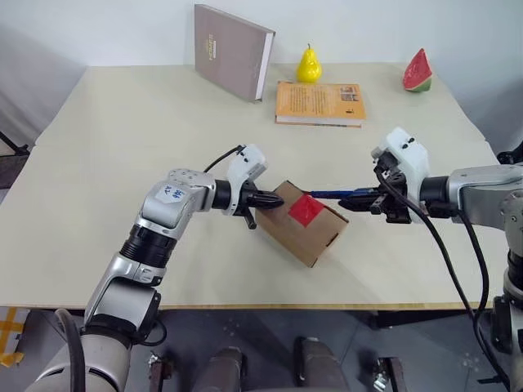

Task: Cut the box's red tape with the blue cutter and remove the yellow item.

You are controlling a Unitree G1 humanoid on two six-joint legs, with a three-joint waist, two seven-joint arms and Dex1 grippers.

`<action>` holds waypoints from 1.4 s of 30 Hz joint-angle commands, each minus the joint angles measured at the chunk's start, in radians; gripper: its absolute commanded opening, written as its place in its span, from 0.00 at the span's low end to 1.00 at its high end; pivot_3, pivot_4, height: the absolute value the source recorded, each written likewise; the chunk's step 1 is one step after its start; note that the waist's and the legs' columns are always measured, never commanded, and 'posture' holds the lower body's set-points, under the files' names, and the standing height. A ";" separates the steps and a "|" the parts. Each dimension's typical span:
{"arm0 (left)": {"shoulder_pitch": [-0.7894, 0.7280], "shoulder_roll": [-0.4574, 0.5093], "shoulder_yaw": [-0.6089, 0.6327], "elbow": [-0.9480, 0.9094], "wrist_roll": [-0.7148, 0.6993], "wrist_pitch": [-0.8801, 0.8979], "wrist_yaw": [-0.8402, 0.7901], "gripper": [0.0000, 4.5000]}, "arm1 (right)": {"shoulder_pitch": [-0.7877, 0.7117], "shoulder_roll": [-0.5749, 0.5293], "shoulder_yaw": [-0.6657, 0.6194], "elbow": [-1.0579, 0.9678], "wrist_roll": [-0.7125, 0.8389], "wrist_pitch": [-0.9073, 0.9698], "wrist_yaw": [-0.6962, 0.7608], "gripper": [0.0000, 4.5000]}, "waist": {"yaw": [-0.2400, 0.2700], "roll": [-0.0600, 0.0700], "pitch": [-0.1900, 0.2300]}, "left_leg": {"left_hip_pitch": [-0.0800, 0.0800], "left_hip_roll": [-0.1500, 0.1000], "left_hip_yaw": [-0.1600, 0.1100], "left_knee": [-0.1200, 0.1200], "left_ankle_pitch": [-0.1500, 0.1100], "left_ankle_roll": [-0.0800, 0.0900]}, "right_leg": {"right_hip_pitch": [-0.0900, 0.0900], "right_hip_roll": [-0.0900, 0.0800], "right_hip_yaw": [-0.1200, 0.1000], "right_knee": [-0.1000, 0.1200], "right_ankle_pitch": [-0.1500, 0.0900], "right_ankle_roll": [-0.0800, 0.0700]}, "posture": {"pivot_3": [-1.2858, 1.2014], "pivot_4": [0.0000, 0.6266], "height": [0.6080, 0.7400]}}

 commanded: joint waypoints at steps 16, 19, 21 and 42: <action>0.019 -0.004 -0.027 0.033 0.054 0.018 0.046 0.00 | 0.042 -0.221 0.011 -0.054 0.115 -0.008 0.115 0.03 | 0.009 -0.001 0.000 | 0.002 0.000 0.004 0.000 0.000 0.000 | 0.000 0.000 0.002 -0.001 0.000 0.000 | 0.52 0.24 1.00; 0.019 -0.008 -0.025 0.033 0.053 0.019 0.050 0.00 | 0.048 -0.222 0.014 -0.051 0.111 -0.016 0.115 0.03 | 0.009 -0.001 0.000 | 0.002 0.000 0.004 0.000 0.000 0.001 | 0.000 0.000 0.002 -0.001 0.000 0.000 | 0.52 0.24 1.00; 0.019 -0.010 -0.025 0.034 0.053 0.018 0.052 0.00 | 0.050 -0.213 0.017 -0.045 0.105 -0.023 0.109 0.03 | 0.009 -0.001 0.000 | 0.002 0.000 0.004 0.000 0.000 0.001 | 0.000 0.000 0.002 -0.001 0.000 0.000 | 0.52 0.24 1.00; 0.029 -0.021 -0.018 0.016 0.048 0.010 0.051 0.00 | -0.051 -0.099 0.041 0.073 0.032 -0.147 0.078 0.03 | 0.009 -0.002 -0.001 | 0.003 0.000 0.006 0.000 0.000 0.001 | 0.000 0.000 0.003 -0.001 0.000 0.000 | 0.52 0.24 1.00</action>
